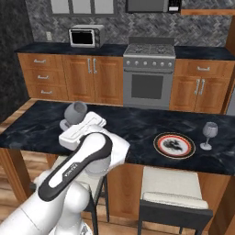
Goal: Retrieve the wine glasses from the counter and place one next to each plate.
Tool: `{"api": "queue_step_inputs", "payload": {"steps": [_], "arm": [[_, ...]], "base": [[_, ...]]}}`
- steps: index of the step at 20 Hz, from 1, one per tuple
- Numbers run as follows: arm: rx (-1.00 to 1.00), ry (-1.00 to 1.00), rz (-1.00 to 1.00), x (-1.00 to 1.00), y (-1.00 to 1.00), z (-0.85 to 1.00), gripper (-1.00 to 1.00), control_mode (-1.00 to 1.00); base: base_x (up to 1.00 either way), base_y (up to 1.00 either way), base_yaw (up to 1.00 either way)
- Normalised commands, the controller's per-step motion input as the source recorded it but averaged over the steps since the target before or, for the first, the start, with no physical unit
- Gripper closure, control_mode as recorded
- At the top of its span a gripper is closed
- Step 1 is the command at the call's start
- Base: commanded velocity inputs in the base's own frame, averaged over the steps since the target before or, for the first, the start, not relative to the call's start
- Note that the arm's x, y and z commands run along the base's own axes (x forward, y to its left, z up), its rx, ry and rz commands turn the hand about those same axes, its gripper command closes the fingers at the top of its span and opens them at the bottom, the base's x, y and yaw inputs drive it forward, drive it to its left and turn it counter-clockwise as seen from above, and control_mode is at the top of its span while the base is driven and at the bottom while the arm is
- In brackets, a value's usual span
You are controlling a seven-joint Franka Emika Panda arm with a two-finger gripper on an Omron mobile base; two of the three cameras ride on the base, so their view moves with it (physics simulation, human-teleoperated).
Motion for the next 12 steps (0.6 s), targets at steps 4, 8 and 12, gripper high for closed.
{"api": "queue_step_inputs", "payload": {"steps": [4,8,12], "arm": [[-0.10,0.00,-0.02,0.60,0.00,-0.32,1.00,-1.00],[-0.10,0.00,-0.01,0.55,0.00,-0.36,1.00,-1.00],[-0.07,0.00,0.00,0.43,-0.01,-0.35,1.00,-1.00]], "base": [[0.00,0.00,0.00],[0.00,0.00,0.00],[0.00,0.00,0.00]]}}
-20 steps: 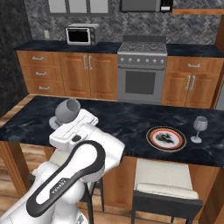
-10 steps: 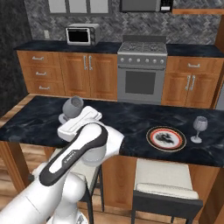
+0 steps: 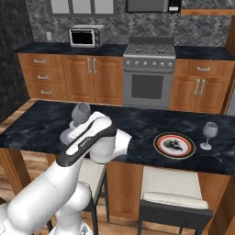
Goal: Retrieve the wine glasses from the counter and place one next to each plate.
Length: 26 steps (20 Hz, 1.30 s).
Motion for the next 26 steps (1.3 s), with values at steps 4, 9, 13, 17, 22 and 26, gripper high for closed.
{"api": "queue_step_inputs", "payload": {"steps": [4,9,13,17,22,26], "arm": [[-0.06,0.00,0.00,0.33,-0.01,-0.33,1.00,-1.00],[-0.14,0.01,0.00,0.31,0.00,-0.48,1.00,-1.00],[-0.15,0.01,0.00,0.29,0.00,-0.44,1.00,-1.00],[-0.12,0.01,0.00,0.28,0.00,-0.32,1.00,-1.00],[-0.07,0.00,0.00,0.28,0.00,-0.23,1.00,-1.00],[0.00,0.03,0.00,0.33,-0.03,-0.10,1.00,-1.00]], "base": [[0.00,0.00,0.00],[0.00,0.00,0.00],[0.00,0.00,0.00],[0.00,0.00,0.00],[0.00,0.00,0.00],[0.00,0.00,0.00]]}}
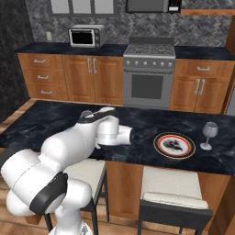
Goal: Retrieve the wine glasses from the counter and place one next to each plate.
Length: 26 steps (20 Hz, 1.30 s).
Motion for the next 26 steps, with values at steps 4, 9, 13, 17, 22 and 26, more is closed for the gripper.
{"api": "queue_step_inputs", "payload": {"steps": [4,9,13,17,22,26], "arm": [[0.00,0.07,0.00,0.29,-0.11,-0.07,1.00,-1.00],[0.00,0.11,0.00,0.29,-0.10,-0.17,1.00,-1.00],[-0.02,0.04,0.00,0.22,0.00,-0.32,1.00,-1.00],[-0.02,0.04,0.00,0.28,0.00,-0.35,1.00,-1.00],[-0.01,0.02,0.00,0.34,-0.02,-0.35,1.00,-1.00],[0.00,0.05,0.00,0.36,-0.07,-0.32,1.00,-1.00]], "base": [[0.00,0.00,0.00],[0.00,0.00,0.00],[0.00,0.00,0.00],[0.00,0.00,0.00],[0.00,0.00,0.00],[0.00,0.00,0.00]]}}
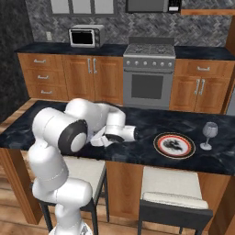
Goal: Retrieve the wine glasses from the counter and place one next to each plate.
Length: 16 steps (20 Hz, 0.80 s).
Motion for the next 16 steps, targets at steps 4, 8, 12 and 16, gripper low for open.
{"api": "queue_step_inputs", "payload": {"steps": [4,8,12,16], "arm": [[-0.01,0.06,0.00,0.43,-0.02,-0.31,1.00,-1.00],[-0.01,0.06,0.00,0.41,-0.04,-0.31,1.00,-1.00],[0.00,0.05,0.00,0.32,-0.04,-0.33,1.00,-1.00],[0.00,0.01,0.00,0.13,-0.12,-0.32,1.00,-1.00]], "base": [[0.00,0.00,0.00],[0.00,0.00,0.00],[0.00,0.00,0.00],[0.00,0.00,0.00]]}}
